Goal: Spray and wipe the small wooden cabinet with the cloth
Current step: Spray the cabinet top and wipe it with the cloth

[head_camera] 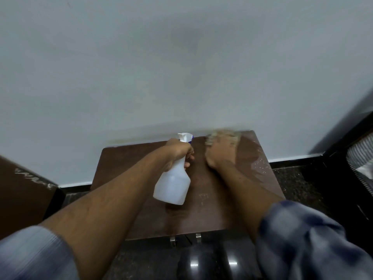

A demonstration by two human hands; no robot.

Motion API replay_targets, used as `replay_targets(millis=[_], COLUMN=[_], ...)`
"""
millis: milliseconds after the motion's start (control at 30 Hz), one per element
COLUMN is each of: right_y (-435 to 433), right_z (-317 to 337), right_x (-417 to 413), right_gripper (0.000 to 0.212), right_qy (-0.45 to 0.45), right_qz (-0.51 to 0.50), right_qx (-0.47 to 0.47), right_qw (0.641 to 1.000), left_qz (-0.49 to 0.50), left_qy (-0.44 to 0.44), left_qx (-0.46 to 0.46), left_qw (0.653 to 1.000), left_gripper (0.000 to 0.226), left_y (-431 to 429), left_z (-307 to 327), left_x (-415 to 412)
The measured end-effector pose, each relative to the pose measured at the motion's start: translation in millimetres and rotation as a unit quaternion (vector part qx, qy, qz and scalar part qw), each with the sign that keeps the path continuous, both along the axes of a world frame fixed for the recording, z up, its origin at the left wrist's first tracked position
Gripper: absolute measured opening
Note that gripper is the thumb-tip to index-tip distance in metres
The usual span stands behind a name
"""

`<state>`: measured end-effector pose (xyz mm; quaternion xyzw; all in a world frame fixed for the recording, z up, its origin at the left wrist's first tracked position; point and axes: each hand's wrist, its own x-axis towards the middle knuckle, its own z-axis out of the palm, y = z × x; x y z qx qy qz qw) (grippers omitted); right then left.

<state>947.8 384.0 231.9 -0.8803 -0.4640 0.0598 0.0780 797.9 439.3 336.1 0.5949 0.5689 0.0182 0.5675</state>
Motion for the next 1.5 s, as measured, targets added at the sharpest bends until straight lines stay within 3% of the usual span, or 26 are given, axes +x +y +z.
replay_targets(millis=[67,100,133,200,233,267,367,567,633,700,733,800,867,900,967,1000,1133,1267,1333,1433,1500], right_y=[10,7,-1,-26,-45,-63,-102,-150,-128,-99,-84,-70,-66,-64,-59,-56,-59,-63,-84,-134,-162], right_z=[-4,-3,-2,-5,-7,-8,-17,-23,-16,2,7,4,6,6,3,-2,-7,7,1,-11,-12], right_x=[-25,-24,-14,14,22,24,1,-19,13,42,48,49,67,82,94,87,75,88,44,3,1], right_gripper=[0.056,0.056,0.058,0.065,0.069,0.072,0.076,0.071,0.066,0.064,0.061,0.057,0.059,0.061,0.063,0.064,0.061,0.061,0.061,0.06,0.061], right_qy=[0.033,0.042,0.032,0.012,0.021,0.036,0.025,0.035,0.027,0.089,0.104,0.098,0.099,0.092,0.073,0.054,0.04,0.079,0.019,0.042,0.058], right_qz=[0.186,0.23,0.201,-0.027,-0.146,-0.203,-0.155,-0.039,-0.091,-0.212,-0.201,-0.026,0.116,0.081,-0.089,-0.107,0.15,-0.077,-0.015,0.091,0.021], right_qx=[0.017,0.011,0.012,0.032,0.035,0.035,0.07,0.035,0.053,0.039,0.03,0.043,0.026,0.027,0.04,0.032,0.016,0.017,0.012,0.034,0.037], right_qw=[0.982,0.972,0.979,0.999,0.988,0.978,0.985,0.998,0.994,0.972,0.973,0.994,0.988,0.992,0.993,0.992,0.988,0.994,1.0,0.994,0.997], left_qz=[0.003,-0.004,-0.019,-0.057,-0.072,-0.081,-0.096,-0.064,-0.059,-0.064,-0.064,-0.063,-0.066,-0.067,-0.073,-0.077,-0.086,-0.097,-0.103,-0.105,-0.108], left_qy=[-0.009,-0.013,-0.014,-0.02,-0.025,-0.03,-0.039,-0.05,-0.05,-0.04,-0.036,-0.037,-0.039,-0.04,-0.04,-0.039,-0.034,-0.025,-0.029,-0.043,-0.041], left_qx=[-0.004,-0.012,-0.02,-0.034,-0.039,-0.04,-0.04,-0.003,0.0,-0.002,0.0,-0.005,-0.018,-0.022,-0.021,-0.019,-0.022,-0.018,-0.012,-0.016,-0.028], left_qw=[1.0,1.0,1.0,0.998,0.996,0.995,0.994,0.997,0.997,0.997,0.997,0.997,0.997,0.997,0.996,0.996,0.995,0.995,0.994,0.993,0.993], left_gripper=[0.031,0.028,0.026,0.026,0.029,0.03,0.028,0.022,0.027,0.029,0.029,0.03,0.03,0.029,0.028,0.028,0.032,0.026,0.027,0.033,0.031], left_y=[-1,-1,-2,-3,-3,-4,-11,-46,-50,-52,-51,-50,-48,-48,-47,-47,-51,-64,-74,-95,-110], left_z=[-2,-2,-1,3,6,8,12,12,9,8,9,12,11,10,10,11,11,10,12,13,10], left_x=[-1,-1,1,8,14,22,55,89,86,79,75,66,60,57,54,53,53,45,41,33,29])
